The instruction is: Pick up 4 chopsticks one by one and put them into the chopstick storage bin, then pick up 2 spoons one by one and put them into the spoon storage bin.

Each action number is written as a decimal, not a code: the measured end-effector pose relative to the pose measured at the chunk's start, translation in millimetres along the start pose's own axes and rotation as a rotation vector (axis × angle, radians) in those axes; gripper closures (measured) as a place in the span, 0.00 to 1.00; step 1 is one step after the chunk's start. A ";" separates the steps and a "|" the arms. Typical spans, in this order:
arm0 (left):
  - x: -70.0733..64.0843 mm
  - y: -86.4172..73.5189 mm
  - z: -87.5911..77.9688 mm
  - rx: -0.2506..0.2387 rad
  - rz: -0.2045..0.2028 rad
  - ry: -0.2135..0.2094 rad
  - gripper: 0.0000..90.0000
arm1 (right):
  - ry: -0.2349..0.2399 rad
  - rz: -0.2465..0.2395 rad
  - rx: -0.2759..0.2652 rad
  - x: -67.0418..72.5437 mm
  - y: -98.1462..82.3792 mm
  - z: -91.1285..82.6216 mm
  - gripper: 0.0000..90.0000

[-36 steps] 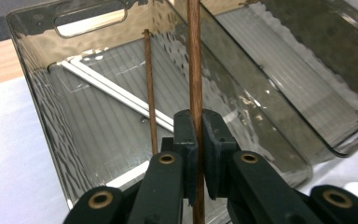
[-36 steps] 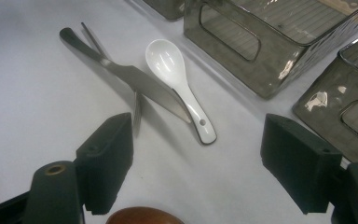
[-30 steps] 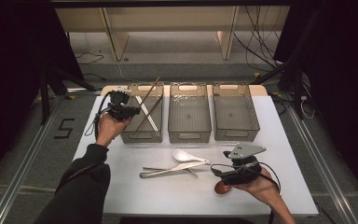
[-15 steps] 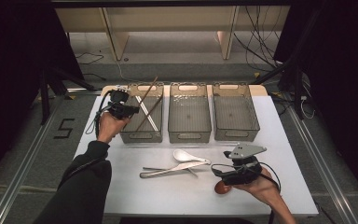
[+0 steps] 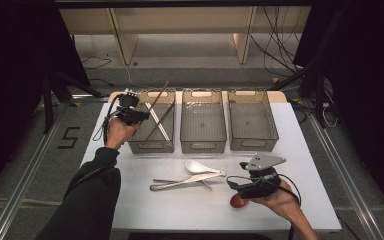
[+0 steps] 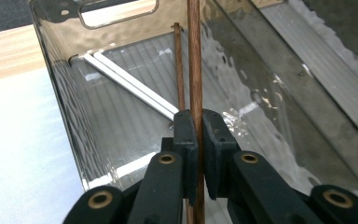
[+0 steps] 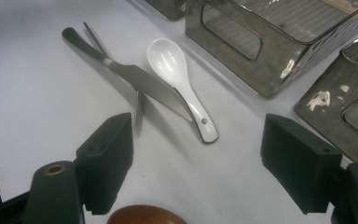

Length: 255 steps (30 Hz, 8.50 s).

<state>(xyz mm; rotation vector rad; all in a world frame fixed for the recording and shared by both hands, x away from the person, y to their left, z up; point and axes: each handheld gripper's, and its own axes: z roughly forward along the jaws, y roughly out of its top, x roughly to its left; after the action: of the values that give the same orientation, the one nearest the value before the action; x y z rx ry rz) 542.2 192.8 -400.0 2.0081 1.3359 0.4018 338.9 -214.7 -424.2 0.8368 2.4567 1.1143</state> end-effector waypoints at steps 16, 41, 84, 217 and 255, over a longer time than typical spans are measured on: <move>1.9 0.0 9.1 0.043 0.006 0.005 0.94 | 0.001 0.000 0.002 -0.4 -0.5 -0.2 0.29; -30.2 -11.6 -34.1 0.019 0.057 -0.165 0.34 | -0.007 0.008 -0.007 -1.4 -1.1 -3.3 0.29; -92.9 -147.7 -89.1 -0.252 0.077 -0.286 0.23 | -0.029 0.068 0.084 -34.1 -24.6 -3.2 0.29; -107.6 -178.6 -97.4 -0.292 0.118 -0.302 0.20 | 0.044 -0.066 0.528 -1.1 -41.1 -15.1 0.91; -102.6 -179.0 -94.6 -0.304 0.096 -0.292 0.20 | -0.010 0.019 0.258 -45.4 74.3 26.5 0.91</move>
<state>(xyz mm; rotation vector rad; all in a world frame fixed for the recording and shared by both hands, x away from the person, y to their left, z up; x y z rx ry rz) 319.8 178.4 -443.2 1.7995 0.9409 0.3186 415.6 -188.8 -382.7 0.9366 2.6261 0.8061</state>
